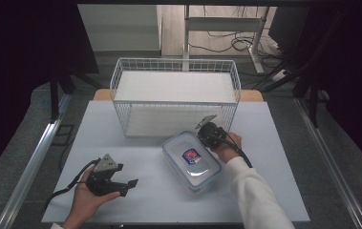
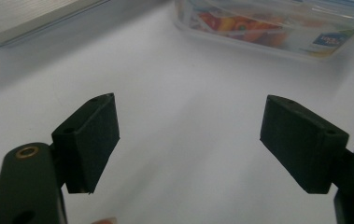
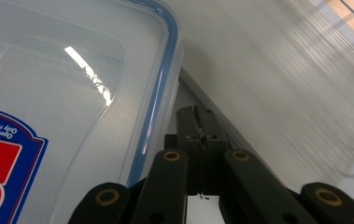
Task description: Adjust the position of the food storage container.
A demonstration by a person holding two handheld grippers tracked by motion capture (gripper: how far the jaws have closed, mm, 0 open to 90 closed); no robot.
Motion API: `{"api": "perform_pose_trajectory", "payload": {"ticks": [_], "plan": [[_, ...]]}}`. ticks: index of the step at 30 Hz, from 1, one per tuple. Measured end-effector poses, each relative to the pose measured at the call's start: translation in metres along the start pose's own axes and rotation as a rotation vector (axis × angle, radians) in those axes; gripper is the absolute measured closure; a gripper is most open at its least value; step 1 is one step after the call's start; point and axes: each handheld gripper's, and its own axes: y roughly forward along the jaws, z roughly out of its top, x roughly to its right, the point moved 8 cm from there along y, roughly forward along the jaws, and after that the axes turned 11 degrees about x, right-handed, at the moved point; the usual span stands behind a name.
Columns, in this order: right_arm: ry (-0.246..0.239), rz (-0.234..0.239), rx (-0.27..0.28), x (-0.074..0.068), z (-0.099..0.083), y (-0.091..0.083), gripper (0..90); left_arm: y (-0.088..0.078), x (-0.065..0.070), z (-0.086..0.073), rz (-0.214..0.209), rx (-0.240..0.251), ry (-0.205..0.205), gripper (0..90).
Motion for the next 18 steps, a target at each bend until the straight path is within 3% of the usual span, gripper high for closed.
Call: {"api": "perform_pose_trajectory", "payload": {"ticks": [9, 18], "plan": [[-0.077, 0.092, 0.044, -0.033, 0.029, 0.013, 89.3, -0.002, -0.002, 0.0, 0.006, 0.0, 0.005, 19.5], [-0.129, 0.158, 0.047, -0.057, 0.04, 0.021, 89.4, -0.005, -0.003, 0.001, 0.009, 0.006, 0.004, 19.5]]}}
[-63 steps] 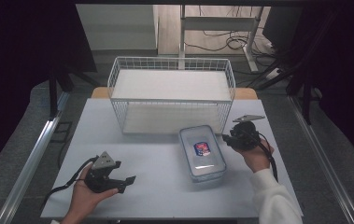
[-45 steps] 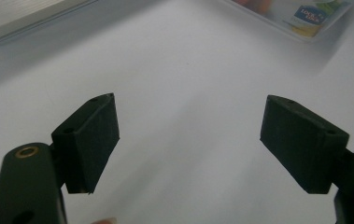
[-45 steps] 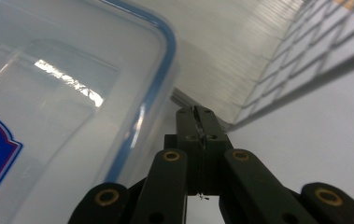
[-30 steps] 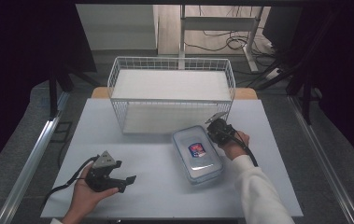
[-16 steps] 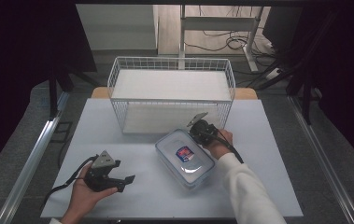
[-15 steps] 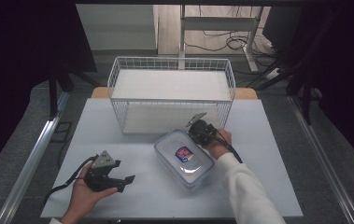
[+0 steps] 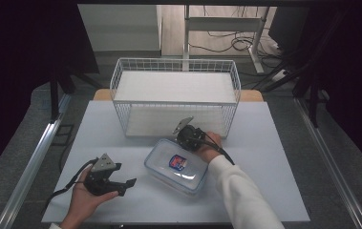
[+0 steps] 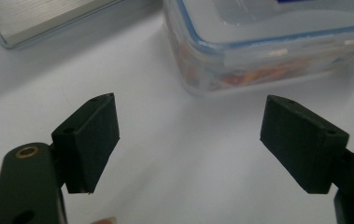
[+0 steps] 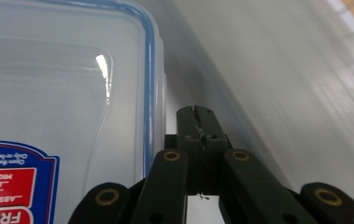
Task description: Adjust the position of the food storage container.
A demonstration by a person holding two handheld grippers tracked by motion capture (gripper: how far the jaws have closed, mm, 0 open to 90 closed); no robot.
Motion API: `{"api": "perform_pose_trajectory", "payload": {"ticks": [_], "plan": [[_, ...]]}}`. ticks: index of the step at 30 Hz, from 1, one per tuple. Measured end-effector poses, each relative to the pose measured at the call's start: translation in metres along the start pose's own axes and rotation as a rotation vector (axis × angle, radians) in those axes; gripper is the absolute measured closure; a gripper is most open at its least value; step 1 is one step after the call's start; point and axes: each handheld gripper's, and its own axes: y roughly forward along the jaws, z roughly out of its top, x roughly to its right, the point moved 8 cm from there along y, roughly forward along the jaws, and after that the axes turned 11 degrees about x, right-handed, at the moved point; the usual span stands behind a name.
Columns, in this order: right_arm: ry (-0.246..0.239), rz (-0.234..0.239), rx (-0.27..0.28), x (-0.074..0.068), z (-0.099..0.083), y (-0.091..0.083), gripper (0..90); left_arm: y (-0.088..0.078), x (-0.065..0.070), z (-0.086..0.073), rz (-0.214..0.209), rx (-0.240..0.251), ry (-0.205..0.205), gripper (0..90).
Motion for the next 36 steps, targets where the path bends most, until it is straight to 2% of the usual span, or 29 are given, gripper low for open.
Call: {"api": "perform_pose_trajectory", "payload": {"ticks": [1, 4, 5, 7, 8, 13, 18, 21, 22, 24, 25, 28, 29, 30, 31, 33, 34, 36], "plan": [[-0.021, 0.018, -0.005, -0.007, 0.002, 0.003, 89.4, 0.0, 0.0, 0.0, 0.0, 0.001, 0.0, 19.5], [-0.037, 0.034, -0.001, -0.012, 0.004, 0.006, 89.4, -0.001, 0.0, 0.0, 0.0, 0.004, 0.0, 19.5], [-0.061, 0.058, 0.0, -0.018, 0.008, 0.008, 89.4, -0.001, 0.0, 0.001, 0.0, 0.009, -0.004, 19.5], [-0.068, 0.063, -0.002, -0.02, 0.009, 0.008, 89.4, -0.001, 0.0, 0.001, -0.002, 0.011, -0.006, 19.5], [-0.087, 0.08, -0.004, -0.026, 0.013, 0.01, 89.3, -0.001, 0.0, 0.001, -0.002, 0.012, -0.007, 19.5], [-0.098, 0.11, 0.007, -0.037, 0.019, 0.014, 89.4, -0.003, 0.0, 0.002, -0.005, 0.017, -0.011, 19.5], [-0.101, 0.113, 0.006, -0.041, 0.019, 0.013, 89.4, -0.003, 0.0, 0.002, -0.006, 0.02, -0.01, 19.5], [-0.113, 0.095, 0.007, -0.039, 0.019, 0.009, 89.3, -0.004, 0.0, 0.002, -0.008, 0.017, -0.006, 19.5], [-0.116, 0.081, 0.021, -0.037, 0.02, 0.001, 89.3, -0.005, -0.001, 0.003, -0.007, 0.019, -0.008, 19.5], [-0.087, 0.069, 0.053, -0.033, 0.021, -0.017, 89.3, -0.005, -0.001, 0.002, -0.006, 0.019, -0.007, 19.5], [-0.064, 0.055, 0.076, -0.029, 0.018, -0.04, 89.3, -0.005, -0.001, 0.002, -0.004, 0.017, -0.005, 19.5], [-0.012, 0.052, 0.106, -0.032, 0.005, -0.073, 89.3, -0.005, -0.002, 0.002, -0.003, 0.014, -0.005, 19.5], [0.003, 0.062, 0.113, -0.035, -0.001, -0.083, 89.3, -0.005, -0.002, 0.002, -0.003, 0.013, -0.005, 19.5], [0.003, 0.062, 0.113, -0.035, -0.001, -0.083, 89.3, -0.005, -0.002, 0.002, -0.003, 0.013, -0.005, 19.5], [0.025, 0.078, 0.123, -0.047, -0.014, -0.1, 89.3, -0.005, -0.002, 0.002, -0.004, 0.015, -0.015, 19.5], [0.04, 0.106, 0.132, -0.061, -0.024, -0.112, 89.3, -0.005, -0.002, 0.004, -0.007, 0.024, -0.025, 19.5], [0.04, 0.106, 0.132, -0.061, -0.024, -0.112, 89.3, -0.005, -0.002, 0.004, -0.007, 0.024, -0.025, 19.4], [0.037, 0.143, 0.148, -0.083, -0.036, -0.125, 89.3, -0.006, -0.003, 0.006, -0.007, 0.031, -0.034, 19.5]]}}
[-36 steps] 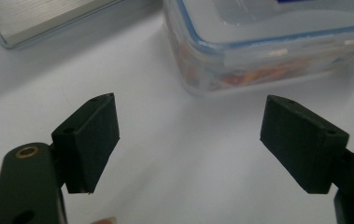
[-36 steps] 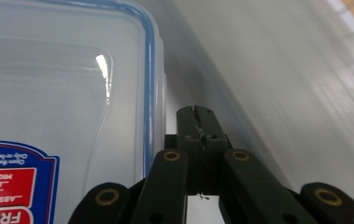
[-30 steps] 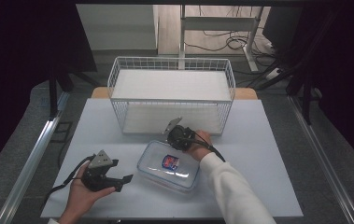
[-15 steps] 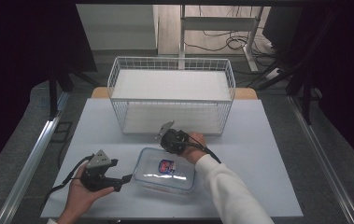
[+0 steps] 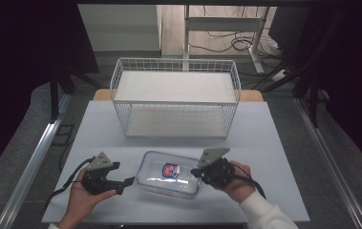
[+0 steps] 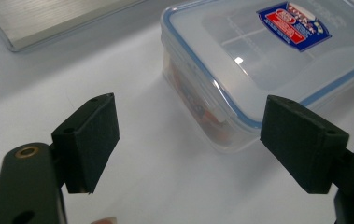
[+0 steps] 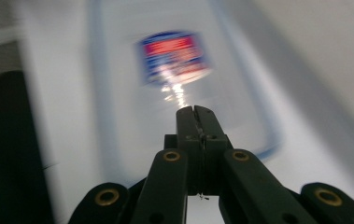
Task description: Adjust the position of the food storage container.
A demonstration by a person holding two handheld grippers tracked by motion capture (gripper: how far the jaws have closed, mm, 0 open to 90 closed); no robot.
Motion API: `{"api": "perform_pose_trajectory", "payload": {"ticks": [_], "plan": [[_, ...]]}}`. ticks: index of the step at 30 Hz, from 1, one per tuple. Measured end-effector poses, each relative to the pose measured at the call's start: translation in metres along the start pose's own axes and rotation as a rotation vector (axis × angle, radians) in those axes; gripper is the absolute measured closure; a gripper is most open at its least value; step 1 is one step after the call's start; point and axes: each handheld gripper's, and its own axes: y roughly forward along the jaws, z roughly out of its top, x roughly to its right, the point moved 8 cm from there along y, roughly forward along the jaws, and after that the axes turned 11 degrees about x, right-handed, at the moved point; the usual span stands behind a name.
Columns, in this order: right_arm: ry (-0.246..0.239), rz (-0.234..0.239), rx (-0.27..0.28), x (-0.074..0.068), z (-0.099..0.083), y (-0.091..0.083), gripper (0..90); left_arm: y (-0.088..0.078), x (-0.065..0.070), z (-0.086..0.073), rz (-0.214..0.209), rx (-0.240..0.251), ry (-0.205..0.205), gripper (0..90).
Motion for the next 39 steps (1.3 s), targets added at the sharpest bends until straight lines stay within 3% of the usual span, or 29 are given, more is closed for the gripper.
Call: {"api": "perform_pose_trajectory", "payload": {"ticks": [1, 3, 4, 6, 7, 9, 15, 24, 25, 28, 39], "plan": [[0.014, 0.041, 0.013, -0.021, -0.009, -0.005, 89.3, 0.0, 0.0, 0.001, 0.002, 0.004, -0.008, 19.4], [0.004, 0.083, 0.01, -0.039, -0.02, -0.004, 89.3, 0.001, -0.001, 0.001, 0.005, 0.005, -0.014, 19.5], [0.004, 0.083, 0.01, -0.039, -0.02, -0.004, 89.3, 0.001, -0.001, 0.001, 0.005, 0.005, -0.014, 19.5], [-0.003, 0.114, -0.013, -0.054, -0.03, 0.001, 89.3, 0.002, -0.001, 0.001, 0.002, 0.005, -0.016, 19.4], [-0.016, 0.14, -0.047, -0.065, -0.041, 0.01, 89.3, 0.002, -0.001, 0.001, 0.003, 0.005, -0.018, 19.4], [-0.05, 0.147, -0.09, -0.069, -0.05, 0.018, 89.3, 0.003, -0.001, 0.001, 0.005, 0.003, -0.018, 19.4], [-0.048, 0.138, -0.108, -0.063, -0.055, 0.031, 89.3, 0.002, -0.002, 0.0, 0.012, -0.004, -0.009, 19.4], [-0.029, 0.059, -0.108, -0.046, -0.054, 0.03, 89.3, 0.001, -0.002, 0.0, 0.016, -0.003, -0.003, 19.3], [-0.017, 0.034, -0.102, -0.036, -0.054, 0.031, 89.3, 0.001, -0.001, 0.0, 0.014, -0.003, -0.007, 19.3], [-0.01, 0.027, -0.098, -0.032, -0.054, 0.031, 89.3, 0.001, -0.001, 0.0, 0.012, -0.004, -0.008, 19.3], [-0.009, 0.018, -0.093, -0.033, -0.054, 0.029, 89.3, 0.001, -0.001, -0.001, 0.012, -0.003, -0.005, 19.3]]}}
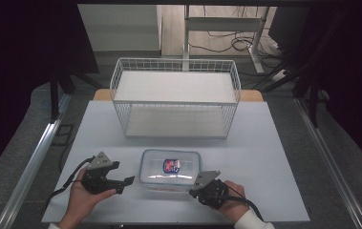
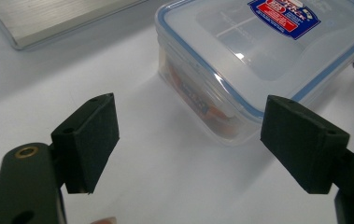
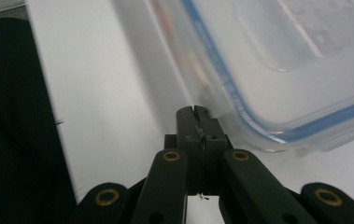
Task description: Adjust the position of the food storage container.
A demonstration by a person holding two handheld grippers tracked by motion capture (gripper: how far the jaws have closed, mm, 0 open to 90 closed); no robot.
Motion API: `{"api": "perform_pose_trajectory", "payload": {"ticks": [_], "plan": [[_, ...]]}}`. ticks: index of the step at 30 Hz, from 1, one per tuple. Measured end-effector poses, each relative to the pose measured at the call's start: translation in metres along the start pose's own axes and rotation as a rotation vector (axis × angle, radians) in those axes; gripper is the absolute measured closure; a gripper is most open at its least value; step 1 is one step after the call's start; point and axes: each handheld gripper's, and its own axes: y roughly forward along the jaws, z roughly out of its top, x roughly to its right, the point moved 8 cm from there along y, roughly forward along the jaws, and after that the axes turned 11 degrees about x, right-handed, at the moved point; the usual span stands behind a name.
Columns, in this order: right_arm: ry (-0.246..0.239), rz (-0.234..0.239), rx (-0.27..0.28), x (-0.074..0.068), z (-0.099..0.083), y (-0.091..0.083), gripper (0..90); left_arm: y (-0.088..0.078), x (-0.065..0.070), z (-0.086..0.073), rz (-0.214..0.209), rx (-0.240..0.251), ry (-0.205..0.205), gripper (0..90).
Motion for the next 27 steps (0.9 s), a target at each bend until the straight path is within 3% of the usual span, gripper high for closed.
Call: {"api": "perform_pose_trajectory", "payload": {"ticks": [3, 4, 6, 7, 9, 10, 11, 13, 14, 15, 17, 18, 21, 22, 24, 27], "plan": [[-0.004, 0.026, 0.019, -0.006, 0.003, -0.005, 89.3, 0.0, 0.0, 0.001, -0.004, 0.005, -0.007, 19.0], [-0.013, 0.036, 0.045, -0.011, 0.011, -0.015, 89.3, 0.0, 0.001, 0.001, -0.004, 0.007, -0.017, 18.9], [0.002, 0.037, 0.095, -0.012, 0.02, -0.025, 89.3, -0.001, 0.0, 0.001, 0.002, 0.004, -0.022, 18.7], [0.002, 0.037, 0.095, -0.012, 0.02, -0.025, 89.3, -0.001, 0.0, 0.001, 0.002, 0.004, -0.022, 18.6], [0.023, 0.011, 0.16, -0.006, 0.029, -0.039, 89.3, -0.001, 0.0, 0.002, 0.002, 0.009, -0.033, 18.5], [0.05, -0.02, 0.214, 0.004, 0.033, -0.049, 89.2, -0.001, 0.0, 0.003, -0.002, 0.016, -0.047, 18.0], [0.05, -0.02, 0.214, 0.004, 0.033, -0.049, 89.2, -0.001, 0.0, 0.003, -0.002, 0.016, -0.047, 17.8], [0.148, -0.044, 0.291, 0.02, 0.028, -0.059, 89.0, -0.001, 0.001, 0.004, -0.01, 0.021, -0.059, 17.6], [0.148, -0.044, 0.291, 0.02, 0.028, -0.059, 89.0, -0.001, 0.001, 0.004, -0.012, 0.022, -0.062, 17.6], [0.188, -0.059, 0.315, 0.025, 0.026, -0.06, 87.8, -0.001, 0.001, 0.004, -0.013, 0.023, -0.062, 17.6], [0.268, -0.076, 0.368, 0.033, 0.021, -0.061, 80.3, -0.001, 0.001, 0.004, -0.013, 0.023, -0.064, 17.6], [0.347, -0.105, 0.41, 0.041, 0.017, -0.061, 62.9, -0.001, 0.001, 0.005, -0.013, 0.025, -0.066, 17.6], [0.449, -0.144, 0.454, 0.052, 0.016, -0.063, 35.1, -0.001, 0.001, 0.005, -0.017, 0.028, -0.074, 17.6], [0.449, -0.144, 0.454, 0.052, 0.016, -0.063, 35.1, 0.0, 0.002, 0.005, -0.016, 0.028, -0.072, 17.6], [0.528, -0.135, 0.501, 0.058, 0.018, -0.066, 24.5, 0.0, 0.002, 0.005, -0.015, 0.029, -0.064, 17.9], [0.524, -0.123, 0.496, 0.057, 0.017, -0.065, 20.6, 0.0, 0.001, 0.006, -0.015, 0.036, -0.073, 17.9]]}}
